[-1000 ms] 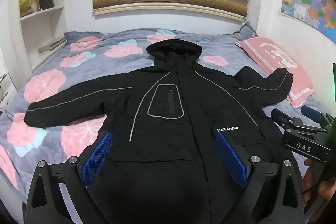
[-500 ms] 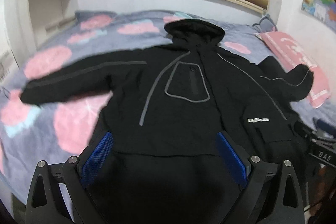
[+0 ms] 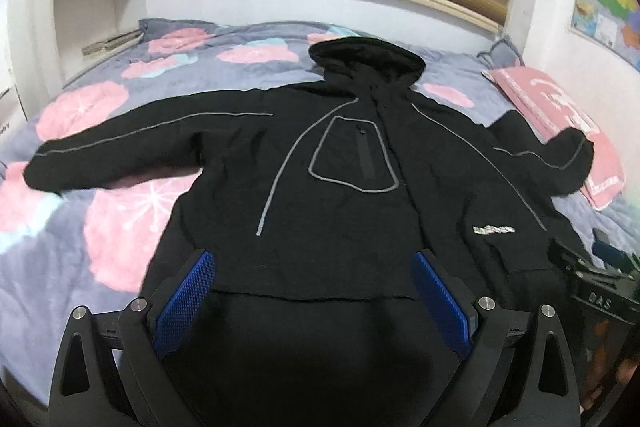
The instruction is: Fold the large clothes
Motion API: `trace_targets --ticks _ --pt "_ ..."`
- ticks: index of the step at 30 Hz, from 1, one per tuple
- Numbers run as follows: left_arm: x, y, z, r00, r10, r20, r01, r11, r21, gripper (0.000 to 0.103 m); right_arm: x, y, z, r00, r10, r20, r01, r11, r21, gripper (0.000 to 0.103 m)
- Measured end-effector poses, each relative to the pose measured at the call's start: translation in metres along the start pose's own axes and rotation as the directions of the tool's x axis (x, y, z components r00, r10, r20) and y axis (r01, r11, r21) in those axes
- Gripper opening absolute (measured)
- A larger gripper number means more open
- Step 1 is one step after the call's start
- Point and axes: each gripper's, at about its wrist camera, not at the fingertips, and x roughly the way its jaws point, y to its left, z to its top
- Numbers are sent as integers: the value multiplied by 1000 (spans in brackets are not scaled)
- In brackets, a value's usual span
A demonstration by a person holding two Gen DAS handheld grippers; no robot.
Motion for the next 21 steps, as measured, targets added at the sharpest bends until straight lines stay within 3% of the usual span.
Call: trace_targets --ticks 3,5,13,18,21 --pt "25 5 -9 999 36 -16 -35 999 7 98 10 5 -8 998 -3 58 6 999 -49 103" --pt "27 8 -8 999 11 -31 -11 1000 -21 98 10 8 -8 998 -17 64 22 997 -77 103" --pt "2 5 7 998 21 59 -21 1000 -2 99 -7 8 6 991 96 90 -94 995 -35 103" --pt "-6 33 19 997 37 68 -33 998 -60 99 -2 16 15 992 100 75 -97 995 -39 103" --pt "-12 61 30 993 92 80 -85 993 -83 99 -2 22 30 987 129 95 -127 991 -30 103"
